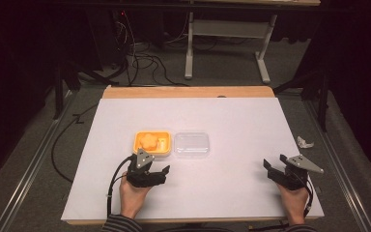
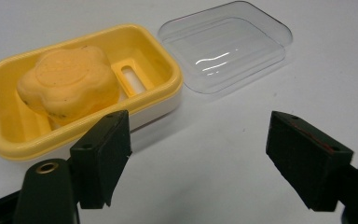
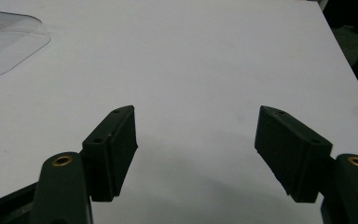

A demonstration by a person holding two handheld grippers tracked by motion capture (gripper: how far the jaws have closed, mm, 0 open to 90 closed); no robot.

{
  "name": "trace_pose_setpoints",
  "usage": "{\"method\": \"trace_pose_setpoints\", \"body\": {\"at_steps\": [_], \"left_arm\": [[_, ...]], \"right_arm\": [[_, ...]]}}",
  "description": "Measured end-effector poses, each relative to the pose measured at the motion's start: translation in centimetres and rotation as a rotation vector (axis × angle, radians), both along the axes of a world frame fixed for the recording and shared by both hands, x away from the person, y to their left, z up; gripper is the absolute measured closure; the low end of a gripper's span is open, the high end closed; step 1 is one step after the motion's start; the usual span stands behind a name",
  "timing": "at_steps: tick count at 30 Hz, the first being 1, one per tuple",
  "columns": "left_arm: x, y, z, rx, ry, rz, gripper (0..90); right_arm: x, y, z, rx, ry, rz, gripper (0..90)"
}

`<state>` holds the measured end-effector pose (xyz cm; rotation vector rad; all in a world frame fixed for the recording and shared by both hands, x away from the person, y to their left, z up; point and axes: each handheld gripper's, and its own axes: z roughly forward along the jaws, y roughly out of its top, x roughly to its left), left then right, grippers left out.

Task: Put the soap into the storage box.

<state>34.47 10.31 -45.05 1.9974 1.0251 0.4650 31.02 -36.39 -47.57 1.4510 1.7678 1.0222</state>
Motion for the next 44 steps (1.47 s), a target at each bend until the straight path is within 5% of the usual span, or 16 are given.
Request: {"method": "trace_pose_setpoints", "body": {"at_steps": [24, 44], "left_arm": [[1.0, -1.5, -2.1, 0.011, -0.056, 0.015, 24.2], [1.0, -1.4, -3.2, 0.04, -0.054, 0.043, 24.7]], "right_arm": [[0.0, 0.0, 0.0, -0.009, -0.002, 0.006, 29.7], [0.0, 0.0, 0.0, -0.008, 0.002, 0.006, 29.7]]}}
